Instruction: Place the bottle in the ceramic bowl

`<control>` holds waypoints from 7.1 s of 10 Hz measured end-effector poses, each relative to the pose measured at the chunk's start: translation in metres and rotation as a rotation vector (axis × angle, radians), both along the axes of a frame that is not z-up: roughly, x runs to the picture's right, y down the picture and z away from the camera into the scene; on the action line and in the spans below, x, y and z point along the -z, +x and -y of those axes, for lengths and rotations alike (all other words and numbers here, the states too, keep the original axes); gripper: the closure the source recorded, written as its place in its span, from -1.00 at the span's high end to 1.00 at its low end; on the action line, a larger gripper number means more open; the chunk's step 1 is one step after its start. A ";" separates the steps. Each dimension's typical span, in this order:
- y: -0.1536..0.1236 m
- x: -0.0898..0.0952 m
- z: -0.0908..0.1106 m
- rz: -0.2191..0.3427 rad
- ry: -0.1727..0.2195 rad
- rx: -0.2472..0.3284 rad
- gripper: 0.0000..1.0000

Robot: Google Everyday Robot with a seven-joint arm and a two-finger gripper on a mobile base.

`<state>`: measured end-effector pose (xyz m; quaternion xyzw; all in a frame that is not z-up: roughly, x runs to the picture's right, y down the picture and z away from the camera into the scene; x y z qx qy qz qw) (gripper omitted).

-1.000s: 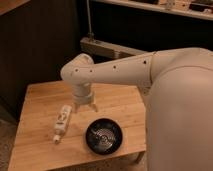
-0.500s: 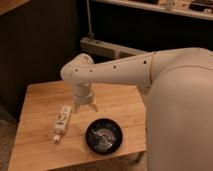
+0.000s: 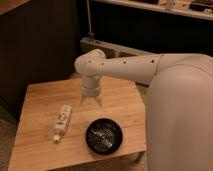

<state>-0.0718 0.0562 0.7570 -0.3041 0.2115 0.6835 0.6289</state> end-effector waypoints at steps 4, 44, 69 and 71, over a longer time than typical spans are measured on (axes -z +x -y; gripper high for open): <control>-0.002 -0.041 0.017 0.038 -0.066 -0.093 0.30; -0.137 -0.097 -0.046 0.531 -0.177 -0.207 0.30; -0.131 -0.099 -0.075 0.340 -0.353 -0.074 -1.00; -0.111 -0.085 -0.071 0.339 -0.344 -0.090 -1.00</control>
